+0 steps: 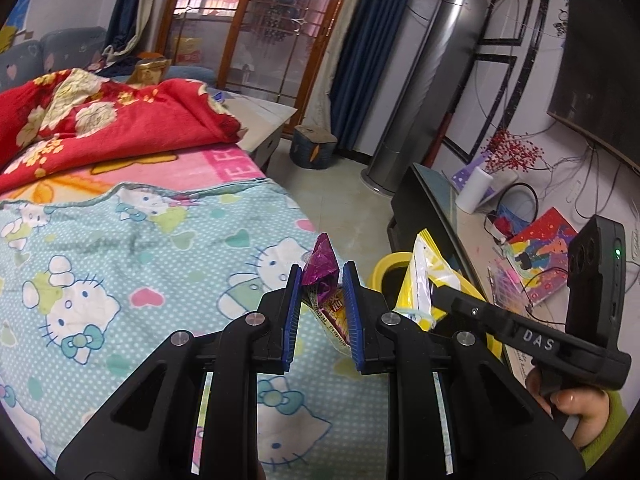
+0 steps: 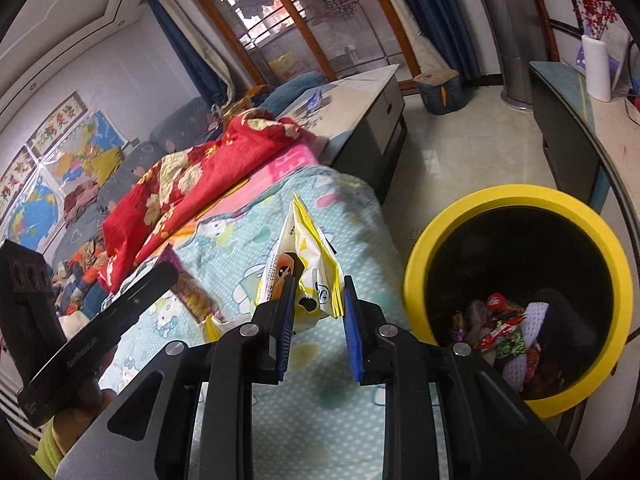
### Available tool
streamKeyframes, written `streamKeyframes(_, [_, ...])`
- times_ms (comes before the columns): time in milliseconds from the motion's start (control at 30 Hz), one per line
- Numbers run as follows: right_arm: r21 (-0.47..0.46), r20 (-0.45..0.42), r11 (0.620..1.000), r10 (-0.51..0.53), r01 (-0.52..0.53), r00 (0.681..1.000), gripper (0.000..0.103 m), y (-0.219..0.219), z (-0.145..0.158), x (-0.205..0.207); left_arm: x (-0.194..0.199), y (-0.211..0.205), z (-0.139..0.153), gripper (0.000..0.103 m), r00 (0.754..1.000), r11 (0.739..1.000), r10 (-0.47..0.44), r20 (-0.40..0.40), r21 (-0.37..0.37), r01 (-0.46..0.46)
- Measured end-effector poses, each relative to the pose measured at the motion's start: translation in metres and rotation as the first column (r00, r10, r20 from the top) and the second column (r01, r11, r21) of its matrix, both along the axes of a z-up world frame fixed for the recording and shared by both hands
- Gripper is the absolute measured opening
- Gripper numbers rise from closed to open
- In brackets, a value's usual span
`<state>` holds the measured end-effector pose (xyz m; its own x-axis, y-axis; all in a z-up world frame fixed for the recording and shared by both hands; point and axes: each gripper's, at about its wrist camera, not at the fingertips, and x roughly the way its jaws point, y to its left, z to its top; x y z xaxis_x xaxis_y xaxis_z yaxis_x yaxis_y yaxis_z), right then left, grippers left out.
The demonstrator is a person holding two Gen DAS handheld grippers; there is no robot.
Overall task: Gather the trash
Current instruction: 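Carry the yellow-white wrapper and candy stick over the yellow bin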
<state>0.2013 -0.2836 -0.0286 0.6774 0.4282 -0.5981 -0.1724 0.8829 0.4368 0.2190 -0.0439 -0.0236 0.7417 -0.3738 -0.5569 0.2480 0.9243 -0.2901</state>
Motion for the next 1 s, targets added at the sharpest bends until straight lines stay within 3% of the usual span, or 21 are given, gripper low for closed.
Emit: streamKeyframes(1000, [-0.046,0.036,0.976,-0.213,0.214,0.976,0.022,-0.104,0.001,-0.012,-0.018,-0.096,0.005,0.015,0.974,0.971,-0.226,0.014,0.082,0.224])
